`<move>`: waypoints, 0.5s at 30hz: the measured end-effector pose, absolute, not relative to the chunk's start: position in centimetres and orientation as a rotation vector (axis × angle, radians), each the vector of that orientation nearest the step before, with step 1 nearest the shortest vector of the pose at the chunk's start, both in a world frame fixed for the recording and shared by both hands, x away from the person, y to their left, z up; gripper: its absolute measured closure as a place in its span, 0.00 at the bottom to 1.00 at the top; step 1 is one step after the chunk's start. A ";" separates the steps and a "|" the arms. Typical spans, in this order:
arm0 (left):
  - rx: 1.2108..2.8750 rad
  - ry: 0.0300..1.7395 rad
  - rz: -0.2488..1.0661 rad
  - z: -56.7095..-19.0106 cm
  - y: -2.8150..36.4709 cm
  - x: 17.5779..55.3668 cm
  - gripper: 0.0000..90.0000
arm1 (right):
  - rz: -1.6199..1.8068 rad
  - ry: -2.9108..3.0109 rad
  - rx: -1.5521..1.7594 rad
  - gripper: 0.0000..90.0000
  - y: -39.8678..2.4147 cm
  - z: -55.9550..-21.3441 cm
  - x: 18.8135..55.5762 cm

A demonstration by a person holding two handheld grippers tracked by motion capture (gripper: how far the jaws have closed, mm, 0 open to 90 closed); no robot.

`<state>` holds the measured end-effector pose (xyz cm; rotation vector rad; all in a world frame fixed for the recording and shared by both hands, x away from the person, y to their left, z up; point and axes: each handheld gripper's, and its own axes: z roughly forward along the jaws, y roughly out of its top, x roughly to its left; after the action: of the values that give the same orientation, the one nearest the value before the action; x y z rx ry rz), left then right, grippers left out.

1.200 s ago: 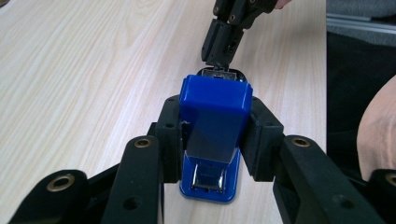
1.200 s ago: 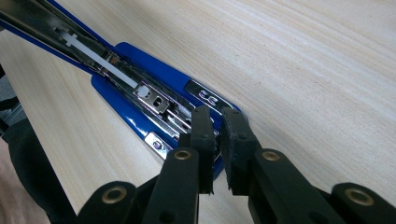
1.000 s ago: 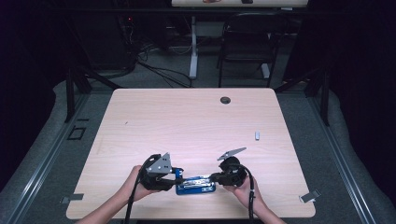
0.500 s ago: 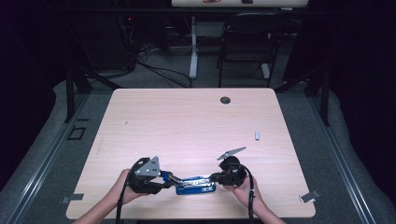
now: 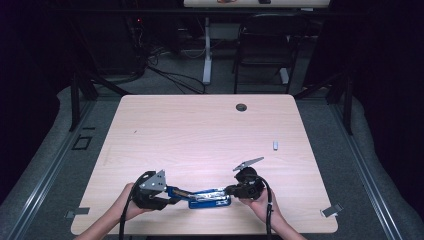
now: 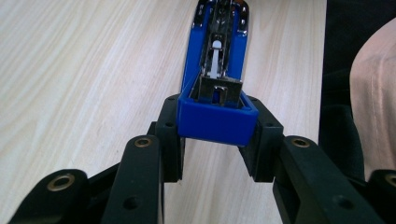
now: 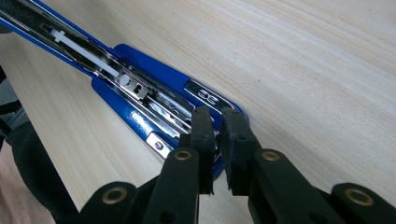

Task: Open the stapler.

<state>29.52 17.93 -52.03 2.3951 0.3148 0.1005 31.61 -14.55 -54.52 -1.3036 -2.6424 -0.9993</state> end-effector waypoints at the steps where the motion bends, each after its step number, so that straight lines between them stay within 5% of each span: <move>1: 2.388 0.320 0.095 -52.1 18.0 29.6 0.72 | -0.999 -2.642 -1.304 0.94 -14.6 -54.5 31.6; 9: 2.388 0.304 0.106 -51.6 17.6 29.6 0.72 | -1.023 -2.776 -1.270 0.96 -13.6 -52.8 30.9; 15: 2.386 0.291 0.118 -51.3 17.2 29.5 0.73 | -1.181 -2.840 -0.965 0.97 -8.8 -51.2 29.0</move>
<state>29.53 17.21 -51.32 2.3857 0.2906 0.1185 28.99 -8.81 -51.16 -0.9651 -2.8404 -1.1812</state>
